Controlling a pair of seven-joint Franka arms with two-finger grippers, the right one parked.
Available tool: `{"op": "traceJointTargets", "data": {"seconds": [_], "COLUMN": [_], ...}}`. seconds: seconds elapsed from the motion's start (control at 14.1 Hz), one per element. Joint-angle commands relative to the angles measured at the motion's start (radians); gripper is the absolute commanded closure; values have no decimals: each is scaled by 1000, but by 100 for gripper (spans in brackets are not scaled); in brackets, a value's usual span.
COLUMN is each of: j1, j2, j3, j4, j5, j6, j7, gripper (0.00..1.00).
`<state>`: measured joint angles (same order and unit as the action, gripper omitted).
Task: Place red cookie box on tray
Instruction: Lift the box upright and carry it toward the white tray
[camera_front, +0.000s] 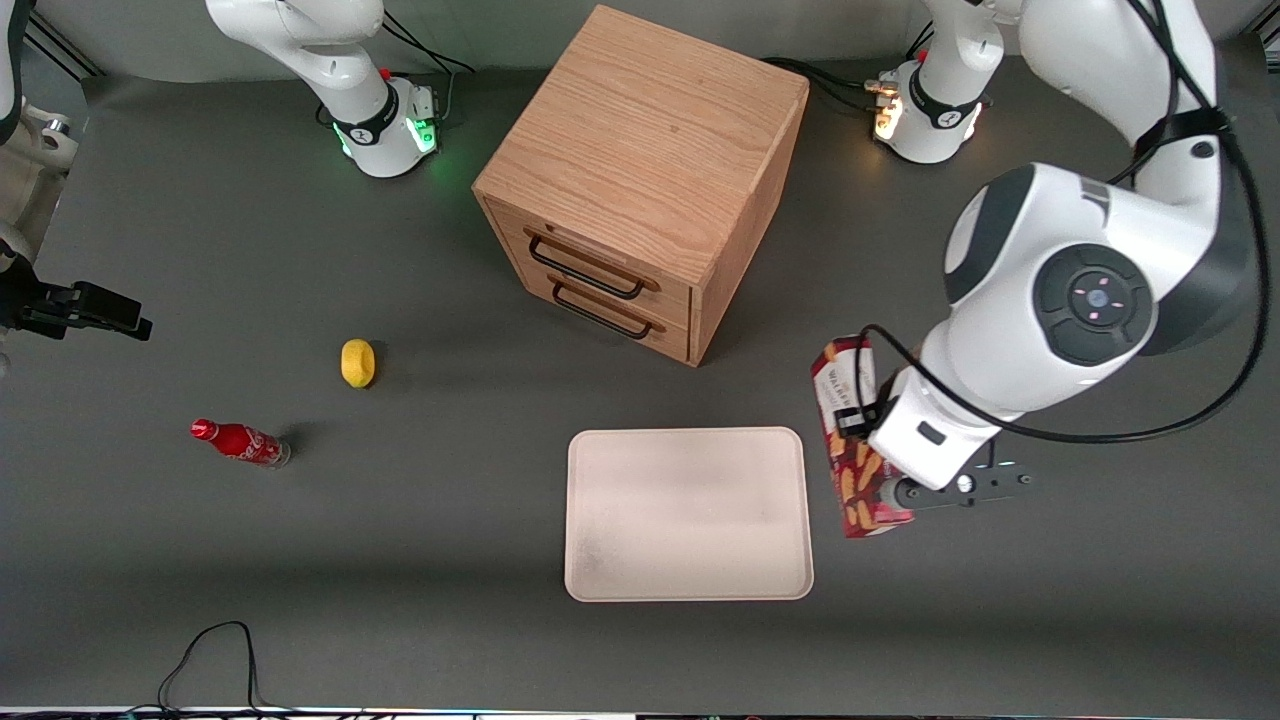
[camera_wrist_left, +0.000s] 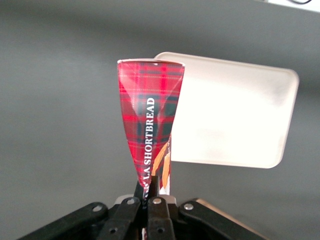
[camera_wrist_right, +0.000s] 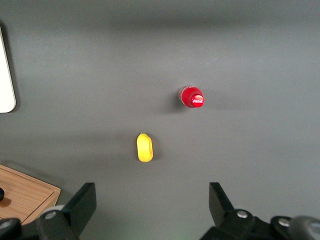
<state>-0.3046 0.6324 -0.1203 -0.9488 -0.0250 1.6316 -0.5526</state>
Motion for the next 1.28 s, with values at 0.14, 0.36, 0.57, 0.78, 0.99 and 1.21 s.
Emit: {"op": "traceJointTargets", "data": {"seconds": [0.14, 0.36, 0.57, 0.78, 0.99, 1.21], "j1": [-39, -37, -34, -36, -41, -45], "j2": [76, 160, 233, 288, 302, 309], "j3": [2, 1, 2, 4, 2, 2], "j4": [47, 33, 28, 27, 12, -1], "j5": [40, 45, 46, 83, 120, 126], "j6": [43, 68, 122, 168, 206, 254], "j7": [-53, -55, -55, -55, -46, -24], "gripper": [100, 100, 100, 100, 100, 100]}}
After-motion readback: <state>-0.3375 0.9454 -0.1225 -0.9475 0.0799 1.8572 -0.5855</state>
